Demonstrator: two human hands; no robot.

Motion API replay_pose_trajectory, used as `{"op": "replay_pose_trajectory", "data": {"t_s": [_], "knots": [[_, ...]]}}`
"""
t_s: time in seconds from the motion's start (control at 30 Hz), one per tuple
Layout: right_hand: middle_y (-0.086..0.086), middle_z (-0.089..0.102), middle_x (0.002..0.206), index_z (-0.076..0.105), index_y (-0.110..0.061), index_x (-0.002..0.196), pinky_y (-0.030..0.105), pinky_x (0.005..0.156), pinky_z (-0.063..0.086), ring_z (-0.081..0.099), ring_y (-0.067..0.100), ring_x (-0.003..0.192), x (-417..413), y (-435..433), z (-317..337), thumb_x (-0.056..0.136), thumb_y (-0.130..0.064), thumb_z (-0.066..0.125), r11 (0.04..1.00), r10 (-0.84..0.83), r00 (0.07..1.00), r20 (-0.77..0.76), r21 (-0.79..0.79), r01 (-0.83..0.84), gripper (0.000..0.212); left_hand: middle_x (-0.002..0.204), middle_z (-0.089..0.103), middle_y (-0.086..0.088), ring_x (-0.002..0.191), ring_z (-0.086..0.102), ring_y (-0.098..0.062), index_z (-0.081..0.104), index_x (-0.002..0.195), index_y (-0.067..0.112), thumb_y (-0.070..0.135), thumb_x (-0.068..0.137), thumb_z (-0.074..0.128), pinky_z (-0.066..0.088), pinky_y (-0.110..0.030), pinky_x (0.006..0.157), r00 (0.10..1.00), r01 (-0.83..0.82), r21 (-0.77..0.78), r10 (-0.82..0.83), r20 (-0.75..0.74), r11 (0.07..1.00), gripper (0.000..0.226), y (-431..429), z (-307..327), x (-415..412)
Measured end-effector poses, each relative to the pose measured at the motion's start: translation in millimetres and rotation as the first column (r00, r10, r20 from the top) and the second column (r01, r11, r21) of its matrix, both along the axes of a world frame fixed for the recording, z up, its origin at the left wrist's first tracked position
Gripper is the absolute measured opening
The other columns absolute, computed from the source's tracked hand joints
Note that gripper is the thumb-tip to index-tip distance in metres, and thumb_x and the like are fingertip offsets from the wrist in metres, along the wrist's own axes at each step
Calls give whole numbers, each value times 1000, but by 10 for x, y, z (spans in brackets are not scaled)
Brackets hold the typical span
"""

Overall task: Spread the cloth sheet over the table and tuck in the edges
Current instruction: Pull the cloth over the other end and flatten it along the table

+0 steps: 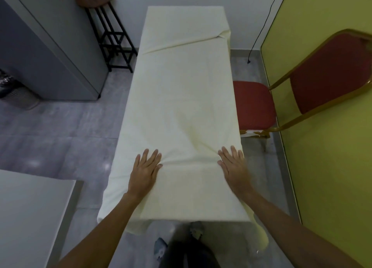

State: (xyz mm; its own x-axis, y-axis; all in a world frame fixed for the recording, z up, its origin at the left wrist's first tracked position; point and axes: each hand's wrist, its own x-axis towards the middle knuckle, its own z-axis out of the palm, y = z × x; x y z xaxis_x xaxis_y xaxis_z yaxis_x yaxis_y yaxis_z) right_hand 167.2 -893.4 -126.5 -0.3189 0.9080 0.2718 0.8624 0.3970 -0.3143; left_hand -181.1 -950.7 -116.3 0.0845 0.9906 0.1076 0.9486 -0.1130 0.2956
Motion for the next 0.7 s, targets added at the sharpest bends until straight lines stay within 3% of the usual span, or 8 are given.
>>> {"op": "replay_pose_trajectory", "data": {"t_s": [0.2,0.47,0.63,0.7], "knots": [[13,52,146,49,-6,142,49,120,25,40,33,142,99,-336,101,109,-30,31,991,135,990,-35,22,-134,44,150,46,1,145,33,-27,51,142,17,33,103,38,29,-50,115,996,60,18,-61,57,998,45,-298,84,-48],[13,51,147,52,-2,140,48,122,25,37,28,144,26,-501,204,106,-24,39,999,40,993,-111,34,-36,43,155,39,4,149,24,-25,45,146,20,38,106,29,22,-48,119,996,51,-21,-49,72,999,47,-394,210,-89],[9,50,146,52,-6,139,43,121,27,44,30,140,-18,-694,212,104,-25,43,985,168,983,-69,55,-165,41,154,41,4,148,26,-25,47,145,22,37,104,33,25,-46,118,994,71,-19,-70,80,997,45,-464,196,-151],[8,50,146,54,-5,138,41,122,25,43,28,141,9,-692,231,106,-26,39,992,126,987,-95,32,-124,41,152,43,3,147,28,-24,49,144,20,37,105,33,26,-45,118,994,55,-11,-54,96,998,45,-484,199,-133]]}}
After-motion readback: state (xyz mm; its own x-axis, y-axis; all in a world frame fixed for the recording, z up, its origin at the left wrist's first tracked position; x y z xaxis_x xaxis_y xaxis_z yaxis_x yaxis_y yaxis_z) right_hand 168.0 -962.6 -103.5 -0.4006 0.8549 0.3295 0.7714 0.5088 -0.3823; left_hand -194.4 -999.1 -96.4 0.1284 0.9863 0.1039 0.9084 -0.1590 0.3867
